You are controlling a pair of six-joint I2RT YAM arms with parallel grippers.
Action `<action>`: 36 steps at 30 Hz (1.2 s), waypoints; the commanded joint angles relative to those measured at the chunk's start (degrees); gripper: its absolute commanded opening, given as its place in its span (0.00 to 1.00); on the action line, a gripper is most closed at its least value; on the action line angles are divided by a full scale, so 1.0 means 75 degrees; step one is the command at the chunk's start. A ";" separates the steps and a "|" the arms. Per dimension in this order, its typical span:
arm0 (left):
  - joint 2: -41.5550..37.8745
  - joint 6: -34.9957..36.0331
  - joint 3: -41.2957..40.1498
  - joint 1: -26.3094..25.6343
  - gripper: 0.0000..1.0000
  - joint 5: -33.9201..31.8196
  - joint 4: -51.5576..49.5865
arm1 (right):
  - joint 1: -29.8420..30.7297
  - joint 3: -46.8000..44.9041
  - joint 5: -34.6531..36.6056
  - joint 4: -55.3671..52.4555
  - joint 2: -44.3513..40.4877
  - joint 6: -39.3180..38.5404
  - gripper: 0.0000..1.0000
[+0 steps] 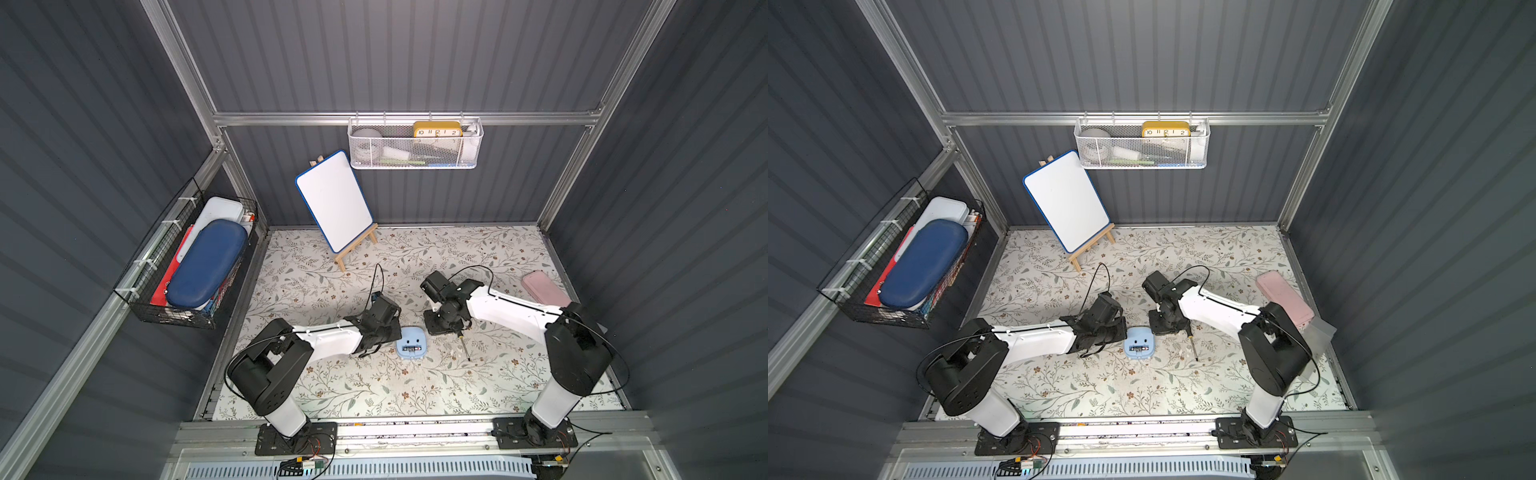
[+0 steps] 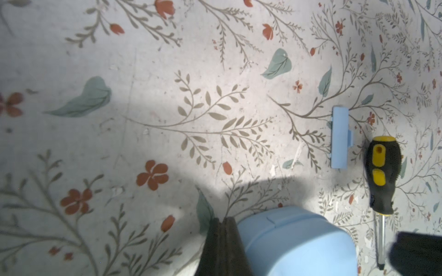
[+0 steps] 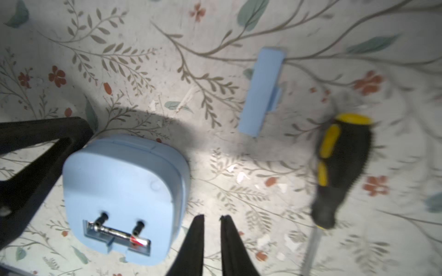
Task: Remove the battery from the alarm
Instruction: Pick up the screwdriver from the center of the board.
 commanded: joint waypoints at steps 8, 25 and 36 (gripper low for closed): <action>-0.1745 0.0502 0.0202 0.0174 0.60 -0.1026 -0.1433 | -0.1461 0.0172 0.1089 -0.0523 0.0578 -0.0332 0.45; -0.2376 0.0763 0.0225 0.0190 0.71 -0.0814 -0.1388 | -0.1543 -0.0448 -0.0114 -0.0080 0.0729 -0.0344 0.44; -0.2588 0.0757 0.0178 0.0190 0.71 -0.0701 -0.1391 | -0.1540 -0.0856 -0.0612 -0.0157 0.0663 -0.0330 0.30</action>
